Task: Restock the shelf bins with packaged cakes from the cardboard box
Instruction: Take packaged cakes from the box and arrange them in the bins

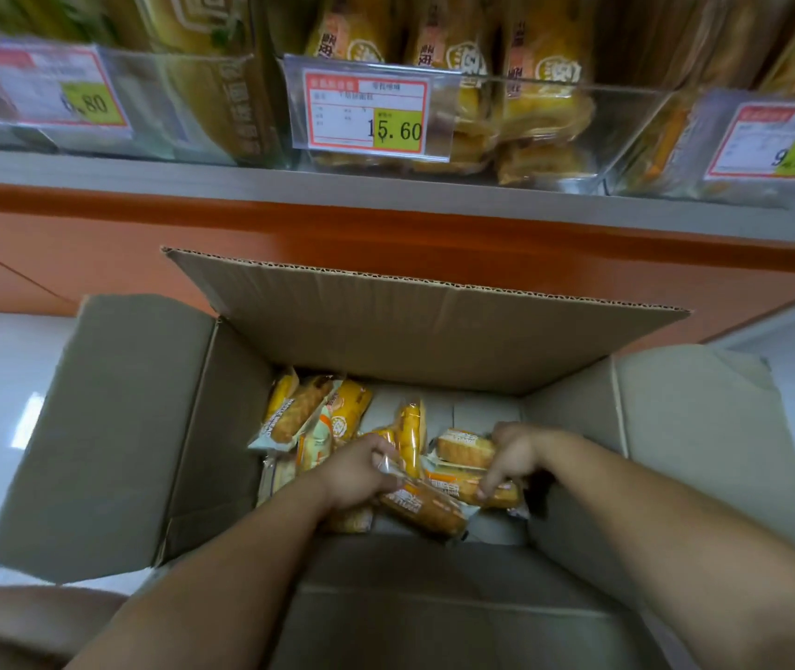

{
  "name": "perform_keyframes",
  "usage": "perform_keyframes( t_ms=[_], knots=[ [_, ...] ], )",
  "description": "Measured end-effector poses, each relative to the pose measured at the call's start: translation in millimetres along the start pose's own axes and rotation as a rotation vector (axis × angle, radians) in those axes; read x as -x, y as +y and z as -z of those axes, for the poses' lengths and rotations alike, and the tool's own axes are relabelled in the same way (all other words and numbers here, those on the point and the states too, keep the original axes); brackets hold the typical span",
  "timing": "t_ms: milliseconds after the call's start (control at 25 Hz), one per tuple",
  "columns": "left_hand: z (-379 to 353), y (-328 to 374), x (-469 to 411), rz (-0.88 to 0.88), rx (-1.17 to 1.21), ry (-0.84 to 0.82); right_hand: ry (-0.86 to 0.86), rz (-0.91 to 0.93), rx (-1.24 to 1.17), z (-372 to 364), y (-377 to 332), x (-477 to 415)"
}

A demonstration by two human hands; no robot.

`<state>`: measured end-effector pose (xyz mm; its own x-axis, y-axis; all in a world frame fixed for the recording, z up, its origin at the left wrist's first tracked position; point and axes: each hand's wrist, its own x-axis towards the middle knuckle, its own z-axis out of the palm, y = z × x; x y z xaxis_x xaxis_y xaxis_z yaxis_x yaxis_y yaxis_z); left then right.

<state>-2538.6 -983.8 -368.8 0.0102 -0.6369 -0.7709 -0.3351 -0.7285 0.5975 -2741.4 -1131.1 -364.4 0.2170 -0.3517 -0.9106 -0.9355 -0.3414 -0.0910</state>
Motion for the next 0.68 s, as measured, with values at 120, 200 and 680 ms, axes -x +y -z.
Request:
perform_keyframes(
  t_ms=[120,200,680],
  knots=[
    [2.7,3.9,8.2,0.004,0.280,0.072,0.004,0.041,-0.385,-6.4,-0.3,21.7],
    [6.0,8.2,13.4,0.003,0.394,0.123,0.000,0.071,-0.656,-9.1,-1.8,34.5],
    [-7.2,23.9,25.0,0.027,0.690,0.233,0.113,-0.108,-1.062,-41.9,1.4,58.6]
  ],
)
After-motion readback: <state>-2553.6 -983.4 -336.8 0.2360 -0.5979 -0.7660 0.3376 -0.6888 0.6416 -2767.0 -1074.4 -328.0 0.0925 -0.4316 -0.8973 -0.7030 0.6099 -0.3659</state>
